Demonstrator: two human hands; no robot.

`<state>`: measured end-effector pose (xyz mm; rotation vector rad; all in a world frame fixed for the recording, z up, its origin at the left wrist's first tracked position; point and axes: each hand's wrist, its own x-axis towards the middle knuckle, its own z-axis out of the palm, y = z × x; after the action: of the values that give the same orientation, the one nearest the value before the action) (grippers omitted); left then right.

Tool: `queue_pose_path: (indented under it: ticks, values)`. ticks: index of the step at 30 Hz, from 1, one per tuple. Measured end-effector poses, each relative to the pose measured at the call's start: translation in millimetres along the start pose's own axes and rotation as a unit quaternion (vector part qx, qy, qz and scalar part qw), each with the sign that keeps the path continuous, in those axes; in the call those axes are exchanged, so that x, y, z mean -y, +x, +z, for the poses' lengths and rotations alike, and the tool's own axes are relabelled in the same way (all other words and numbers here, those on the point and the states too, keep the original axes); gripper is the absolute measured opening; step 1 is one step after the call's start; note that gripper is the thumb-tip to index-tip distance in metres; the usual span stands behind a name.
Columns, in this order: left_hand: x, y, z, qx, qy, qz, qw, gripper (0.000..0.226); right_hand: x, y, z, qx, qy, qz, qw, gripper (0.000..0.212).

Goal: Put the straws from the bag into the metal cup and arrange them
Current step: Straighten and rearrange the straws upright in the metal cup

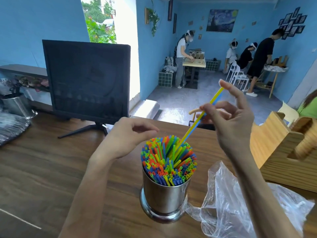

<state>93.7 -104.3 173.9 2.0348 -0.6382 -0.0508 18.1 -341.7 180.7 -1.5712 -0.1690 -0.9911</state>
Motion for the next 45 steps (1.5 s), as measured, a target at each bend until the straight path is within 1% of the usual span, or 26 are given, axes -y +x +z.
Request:
queue_pose_path:
  ticks: [1,2,4,5,6,8,9,11,14,16,18,19,20,21,23,26,29,32,34,36,38,39,40,43,45]
  values:
    - [4,-2,-3,-0.015,0.014,-0.038,0.999,0.005,-4,-5,1,0.025,-0.022,0.006,0.999,0.057]
    - [8,-3,-5,-0.016,0.033,-0.076,0.996,0.016,-9,-10,3,0.056,-0.049,0.016,0.997,0.057]
    - [13,-7,-8,0.021,0.048,-0.140,0.989,0.042,-20,-20,8,0.111,-0.119,0.032,0.986,0.041]
    - [12,-9,-8,0.043,0.042,-0.161,0.985,0.049,-24,-24,9,0.134,-0.156,0.033,0.978,0.030]
    - [11,-11,-7,0.059,0.030,-0.173,0.983,0.050,-30,-27,10,0.156,-0.187,0.029,0.970,0.020]
    - [13,-11,-6,0.053,0.005,-0.180,0.982,0.044,-37,-31,12,0.196,-0.218,0.026,0.956,0.005]
    - [14,-11,-5,0.044,-0.006,-0.178,0.983,0.037,-40,-32,13,0.211,-0.226,0.030,0.951,0.004]
    - [16,-10,-4,0.033,-0.031,-0.170,0.984,0.023,-45,-32,12,0.233,-0.230,0.047,0.944,0.012]
    - [18,-9,1,0.025,-0.061,-0.155,0.986,0.011,-45,-34,11,0.243,-0.200,0.053,0.948,0.015]
    - [20,-8,4,0.019,-0.059,-0.148,0.987,0.007,-45,-39,9,0.262,-0.141,0.073,0.952,0.023]
    - [24,-10,6,0.019,-0.072,-0.145,0.987,0.008,-47,-46,9,0.323,-0.103,0.109,0.935,0.031]
    - [26,-10,7,0.019,-0.087,-0.146,0.985,0.010,-48,-50,8,0.343,-0.088,0.125,0.927,0.034]
    - [27,-11,9,0.019,-0.104,-0.148,0.983,0.011,-49,-52,8,0.348,-0.068,0.142,0.924,0.037]
    - [28,-13,10,0.017,-0.122,-0.151,0.981,0.013,-49,-53,8,0.334,-0.041,0.163,0.927,0.040]
    - [32,-15,14,0.008,-0.156,-0.153,0.976,0.016,-48,-56,10,0.276,0.026,0.210,0.938,0.047]
    - [35,-19,22,-0.014,-0.193,-0.138,0.971,0.010,-53,-61,14,0.205,0.097,0.257,0.939,0.052]
    - [38,-21,31,-0.044,-0.223,-0.118,0.967,0.019,-56,-62,16,0.175,0.149,0.294,0.928,0.055]
    - [37,-23,39,-0.084,-0.250,-0.092,0.960,0.035,-57,-64,18,0.146,0.196,0.335,0.910,0.059]
    - [37,-20,45,-0.084,-0.280,-0.102,0.951,0.035,-58,-69,21,0.126,0.198,0.353,0.906,0.056]
    - [34,-18,52,-0.052,-0.309,-0.136,0.940,0.028,-58,-75,25,0.109,0.189,0.358,0.908,0.048]
    - [32,-15,58,-0.032,-0.369,-0.166,0.914,0.028,-56,-80,33,0.092,0.178,0.350,0.915,0.039]
    - [29,-16,59,-0.026,-0.398,-0.182,0.899,0.031,-56,-83,36,0.085,0.169,0.343,0.920,0.039]
    - [27,-16,60,-0.025,-0.409,-0.192,0.892,0.035,-55,-86,40,0.077,0.161,0.336,0.925,0.039]
    - [32,-13,61,-0.027,-0.386,-0.195,0.901,0.031,-54,-89,47,0.038,0.140,0.329,0.933,0.033]
    - [34,-12,59,-0.033,-0.393,-0.203,0.896,0.031,-55,-89,49,0.021,0.132,0.333,0.933,0.032]
